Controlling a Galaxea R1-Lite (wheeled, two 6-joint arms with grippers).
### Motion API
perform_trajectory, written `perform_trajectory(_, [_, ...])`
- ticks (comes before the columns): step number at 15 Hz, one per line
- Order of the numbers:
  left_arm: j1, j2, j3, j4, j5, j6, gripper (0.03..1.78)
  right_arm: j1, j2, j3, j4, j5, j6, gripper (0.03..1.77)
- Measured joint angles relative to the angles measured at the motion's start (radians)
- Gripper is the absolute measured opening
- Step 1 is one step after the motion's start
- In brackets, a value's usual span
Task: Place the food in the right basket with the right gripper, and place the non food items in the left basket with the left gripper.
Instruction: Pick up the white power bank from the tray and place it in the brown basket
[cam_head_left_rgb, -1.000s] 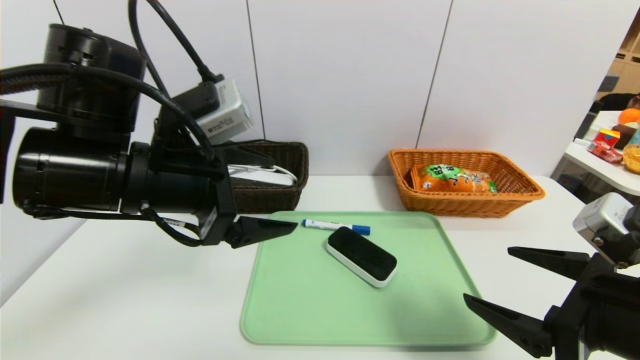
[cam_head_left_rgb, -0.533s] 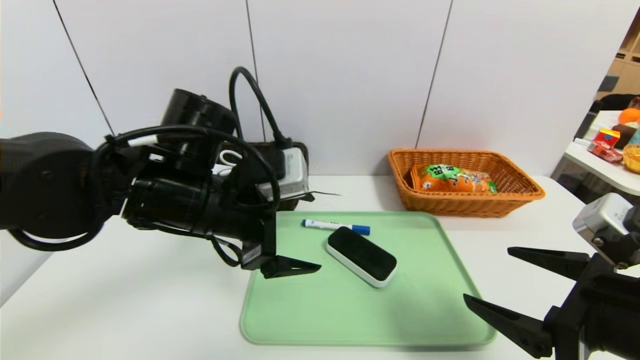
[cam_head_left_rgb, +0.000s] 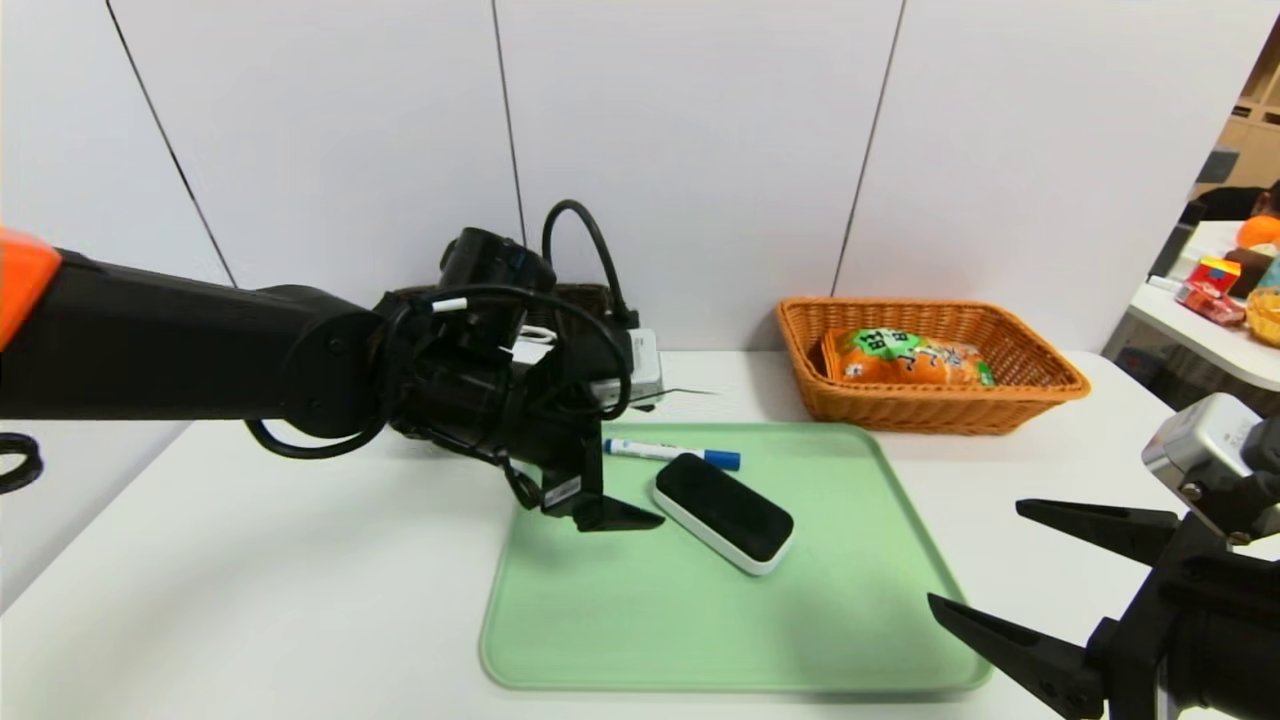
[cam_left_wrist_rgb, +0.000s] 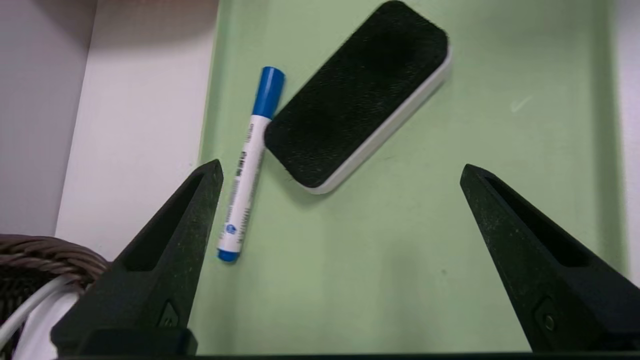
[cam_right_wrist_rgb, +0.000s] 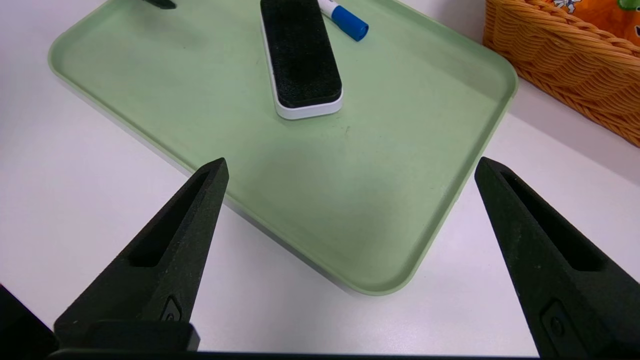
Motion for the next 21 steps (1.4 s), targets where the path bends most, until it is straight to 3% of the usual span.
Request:
perform_trajectory(7, [0.0, 0.117, -0.14, 0.007, -0.002, -0.003, 1.69, 0.0, -0.002, 0.012, 0.0, 0.001, 0.0, 1.7])
perform_trajectory(11, [-0.03, 0.16, -0.15, 0.017, -0.031, 0.103, 1.69, 0.0, -0.003, 0.013, 0.0, 0.001, 0.0, 1.7])
perform_trajectory(21, [-0.055, 0.205, -0.175, 0.015, -0.01, 0.301, 1.69, 0.005, -0.017, 0.017, -0.001, 0.004, 0.001, 1.7])
